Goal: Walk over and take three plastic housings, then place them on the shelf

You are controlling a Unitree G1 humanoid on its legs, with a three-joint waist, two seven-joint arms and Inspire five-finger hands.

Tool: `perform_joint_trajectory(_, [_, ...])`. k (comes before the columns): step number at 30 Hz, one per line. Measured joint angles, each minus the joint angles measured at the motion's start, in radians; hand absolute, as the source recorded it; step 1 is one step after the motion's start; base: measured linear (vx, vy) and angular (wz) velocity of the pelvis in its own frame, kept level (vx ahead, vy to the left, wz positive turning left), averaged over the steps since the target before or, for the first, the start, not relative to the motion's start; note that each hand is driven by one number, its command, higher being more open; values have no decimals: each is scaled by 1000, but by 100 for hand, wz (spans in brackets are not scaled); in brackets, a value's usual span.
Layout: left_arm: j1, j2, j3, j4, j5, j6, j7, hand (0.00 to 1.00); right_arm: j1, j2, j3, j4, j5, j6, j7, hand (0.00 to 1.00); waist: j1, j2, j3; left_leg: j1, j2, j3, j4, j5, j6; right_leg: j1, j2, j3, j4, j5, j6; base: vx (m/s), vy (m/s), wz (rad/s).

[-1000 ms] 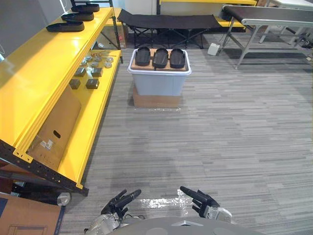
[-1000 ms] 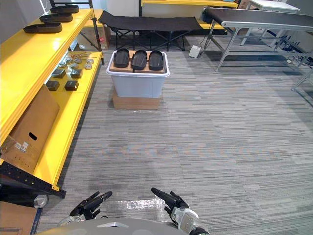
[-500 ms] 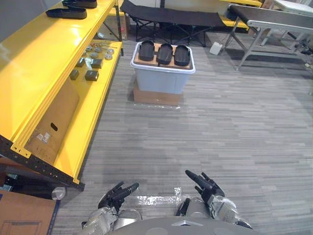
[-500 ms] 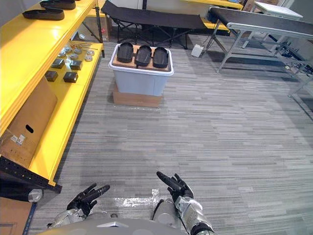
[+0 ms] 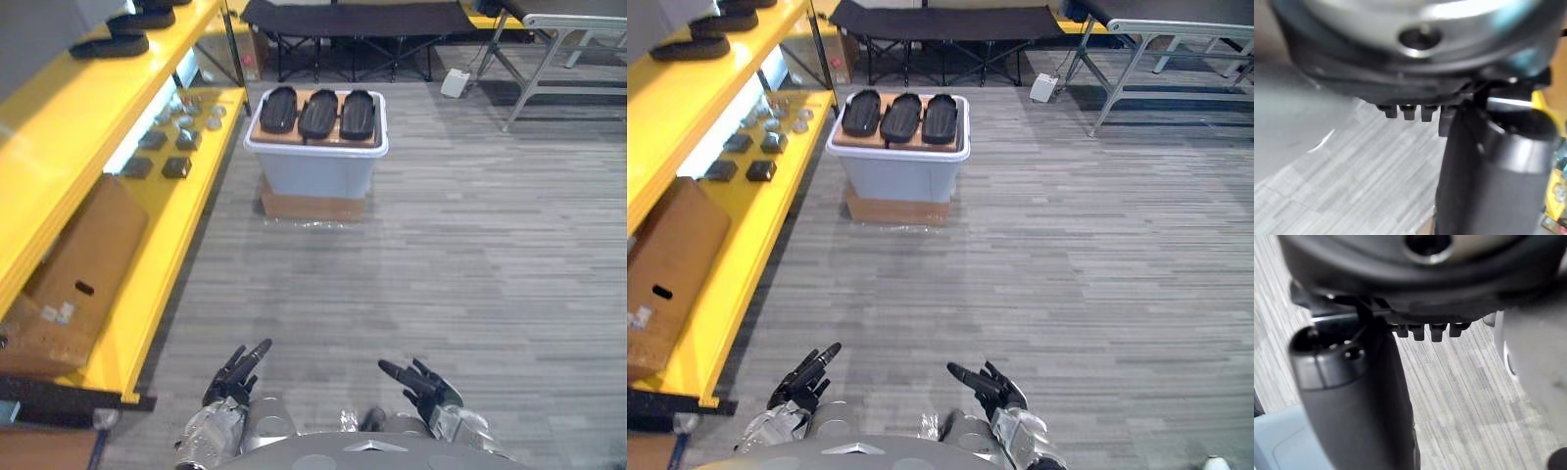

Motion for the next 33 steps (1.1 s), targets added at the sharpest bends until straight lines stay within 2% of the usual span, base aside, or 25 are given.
perform_joint_trajectory(3, [4, -16, 4, -43, 46, -18, -25, 100, -29, 4, 1, -1, -31, -7, -13, 100, 14, -11, 12, -86, -84, 30, -332, 58, 0, 44, -2, 17, -50, 2, 3, 371, -18, -35])
perform_joint_trajectory(4, [3, -20, 4, -62, 59, -23, -40, 100, -46, 2, 8, -1, -31, -10, -25, 100, 32, -13, 21, -105, -103, 17, -471, 153, 0, 61, -1, 32, -60, 2, 9, 338, 87, -49])
perform_joint_trajectory(5, [4, -24, 3, -67, 88, -27, -45, 100, -50, -4, 20, -6, -30, -13, -33, 100, 41, -11, 20, -110, -115, 9, -564, 283, -11, 91, 6, 48, -72, -15, 45, 349, 118, -48])
perform_joint_trajectory(6, [6, -27, 1, -65, 89, -32, -46, 100, -48, -7, 27, -9, -30, -13, -34, 100, 44, -4, 18, -108, -110, 3, -582, 350, -9, 106, 15, 57, -73, -32, 69, 373, 192, -41])
perform_joint_trajectory(7, [9, -35, 0, -55, 90, -41, -48, 100, -49, -7, 45, -12, -28, -17, -45, 100, 51, 17, 17, -89, -100, -8, -562, 397, 123, 152, 30, 71, -68, -75, 97, 419, 248, -14])
perform_joint_trajectory(8, [-4, -9, -1, -59, 103, -45, -51, 100, -47, 16, 63, -17, -18, -18, -50, 100, 52, -45, 25, -77, -141, 10, -538, 345, 82, 168, -16, 69, -54, -102, 100, 411, 242, -5])
perform_joint_trajectory(9, [-7, 2, -1, -59, 113, -47, -54, 100, -49, 23, 73, -17, -16, -18, -49, 100, 55, -68, 22, -78, -163, 16, -533, 324, 107, 165, -40, 66, -43, -125, 105, 399, 199, 12])
perform_joint_trajectory(10, [-14, 16, 2, -59, 125, -43, -53, 100, -55, 30, 78, -17, -13, -18, -50, 100, 58, -119, 17, -80, -199, 24, -507, 283, 120, 161, -79, 67, -8, -143, 106, 284, 97, 2])
perform_joint_trajectory(11, [-17, 21, 1, -56, 129, -38, -50, 100, -55, 32, 78, -14, -12, -18, -53, 100, 58, -125, 16, -81, -202, 22, -501, 268, 128, 150, -98, 67, 35, -150, 113, 354, 138, 7])
perform_joint_trajectory(12, [-19, 22, -1, -50, 148, -34, -39, 100, -65, 31, 77, -12, -9, -20, -59, 100, 51, -124, 19, -72, -216, 23, -488, 239, 145, 83, -145, 70, 213, -152, 126, 327, 148, -3])
perform_joint_trajectory(13, [-11, 22, -4, -47, 162, -34, -39, 100, -71, 35, 80, -11, 9, -21, -57, 100, 51, -120, 24, -38, -228, 36, -500, 219, 150, -30, -208, 97, 466, -119, 179, 315, 160, -6])
perform_joint_trajectory(14, [-5, 23, -4, -47, 162, -34, -38, 100, -71, 42, 80, -9, 15, -22, -57, 100, 52, -120, 28, -16, -236, 37, -504, 211, 148, -74, -226, 117, 574, -113, 201, 299, 109, -3])
perform_joint_trajectory(15, [-1, 23, -18, -48, 161, -34, -30, 100, -70, 52, 80, -4, 14, -21, -55, 100, 47, -114, 37, 32, -242, 33, -509, 191, 149, -116, -246, 114, 688, -127, 179, 302, 55, 10])
perform_joint_trajectory(16, [9, 25, -34, -48, 160, -35, -26, 100, -59, 56, 80, 1, 10, -21, -51, 100, 48, -106, 39, 63, -243, 33, -508, 186, 156, -124, -246, 82, 692, -147, 154, 308, 36, 17])
perform_joint_trajectory(19, [-14, 26, -57, -50, 150, -18, -12, 100, -57, 47, 76, -17, 5, -53, -46, 100, 36, -75, 39, 96, -220, -6, -509, 151, 141, -178, -183, 24, 411, -195, 133, 291, -33, 28])
perform_joint_trajectory(21, [-36, 39, -72, -47, 120, -14, -11, 100, -62, 41, 67, -24, -25, -63, -45, 100, 28, -53, 46, 99, -186, -42, -504, 122, 129, -236, -150, 64, 271, -169, 165, 204, -108, 29])
perform_joint_trajectory(24, [-54, 65, -86, -17, 63, -13, -15, 100, -57, 46, 54, -36, -35, -77, -39, 100, 20, -62, 45, 98, -148, -111, -441, 67, 69, -259, -130, 147, 96, -17, 163, 228, -240, 59])
perform_joint_trajectory(25, [-54, 80, -88, -16, 64, -12, -15, 100, -52, 51, 55, -27, -35, -73, -39, 100, 21, -82, 45, 91, -141, -146, -374, 22, 39, -242, -128, 190, 54, 22, 152, 301, -425, 83])
perform_joint_trajectory(26, [-53, 94, -85, -1, 62, -12, -13, 100, -43, 51, 47, -19, -30, -74, -39, 100, 22, -101, 39, 94, -130, -174, -313, -29, 15, -228, -121, 203, 100, 109, 137, 384, -529, 85])
perform_joint_trajectory(27, [-49, 80, -88, 22, 47, -12, -10, 100, -43, 41, 34, -14, -31, -72, -43, 100, 24, -69, 28, 100, -96, -197, -296, -50, 4, -234, -99, 184, 166, 60, 109, 329, -437, 53])
perform_joint_trajectory(28, [-33, 71, -89, 26, 33, -13, -10, 100, -43, 35, 34, -9, -31, -70, -45, 100, 28, -60, 10, 100, -78, -199, -298, -52, -1, -251, -86, 179, 189, 30, 107, 345, -325, 17])
perform_joint_trajectory(30, [-11, 44, -68, 21, -32, -49, -7, 100, -50, 10, 26, -5, -30, -73, -42, 100, 31, -29, -8, 13, -21, -188, -135, 2, 24, -250, -52, 157, 205, -24, 85, 334, -265, 8])
perform_joint_trajectory(31, [-13, 36, -62, 20, -50, -57, -12, 100, -52, 0, 27, 4, -30, -71, -42, 100, 31, -16, -7, -21, -3, -188, -66, 35, 23, -235, -40, 151, 192, -27, 79, 403, -259, 9])
perform_joint_trajectory(32, [-8, 10, -42, 22, -76, -69, -10, 100, -46, -14, 34, 18, -31, -66, -42, 100, 26, 6, 3, -83, 38, -195, 89, 151, 5, -154, -11, 135, 121, -19, 66, 342, -169, 3])
perform_joint_trajectory(33, [-5, 6, -37, 22, -78, -77, -9, 100, -33, -14, 33, 19, -31, -66, -42, 100, 27, 9, 5, -98, 52, -190, 130, 157, -2, -117, -4, 128, 89, -10, 71, 418, -159, -1])
